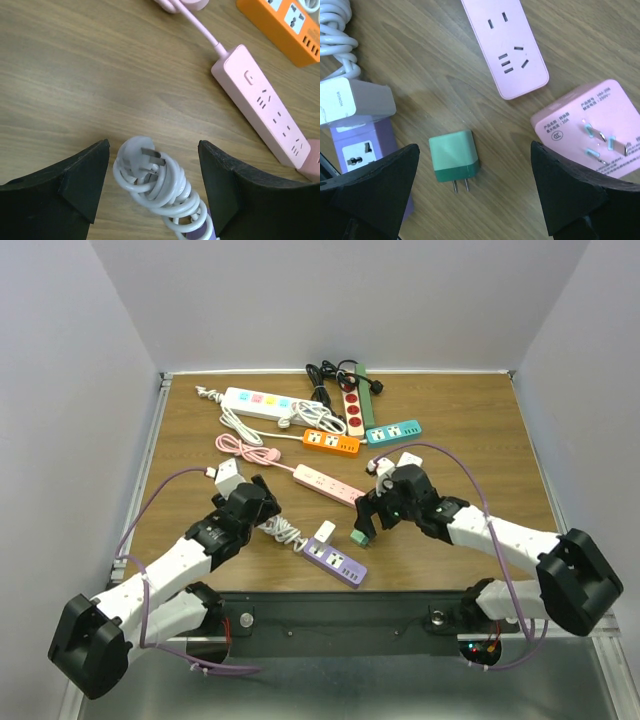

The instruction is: Insert the plug

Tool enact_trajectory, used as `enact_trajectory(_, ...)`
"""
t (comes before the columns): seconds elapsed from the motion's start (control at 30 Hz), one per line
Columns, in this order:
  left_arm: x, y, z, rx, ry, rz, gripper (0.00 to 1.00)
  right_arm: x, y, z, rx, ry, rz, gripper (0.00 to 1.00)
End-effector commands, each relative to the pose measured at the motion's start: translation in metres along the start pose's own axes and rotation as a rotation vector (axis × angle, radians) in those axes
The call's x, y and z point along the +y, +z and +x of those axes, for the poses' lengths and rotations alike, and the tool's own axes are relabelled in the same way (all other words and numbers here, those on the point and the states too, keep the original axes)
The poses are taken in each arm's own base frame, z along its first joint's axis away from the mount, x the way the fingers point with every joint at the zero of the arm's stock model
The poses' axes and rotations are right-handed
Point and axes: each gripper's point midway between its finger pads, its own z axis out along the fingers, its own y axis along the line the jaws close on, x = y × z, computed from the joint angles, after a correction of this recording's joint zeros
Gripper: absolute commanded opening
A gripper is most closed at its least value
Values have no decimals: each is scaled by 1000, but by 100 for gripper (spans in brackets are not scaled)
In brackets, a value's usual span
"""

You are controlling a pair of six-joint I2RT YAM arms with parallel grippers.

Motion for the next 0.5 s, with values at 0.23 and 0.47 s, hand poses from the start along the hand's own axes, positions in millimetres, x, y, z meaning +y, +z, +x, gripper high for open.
enact_trajectory(0.23, 23, -6, 44, 130, -66, -26, 83, 3, 26, -22, 20, -173, 20, 96)
enact_trajectory(0.47, 17, -2, 48, 140, -78, 0, 83, 18, 36, -1, 99, -220, -18, 95)
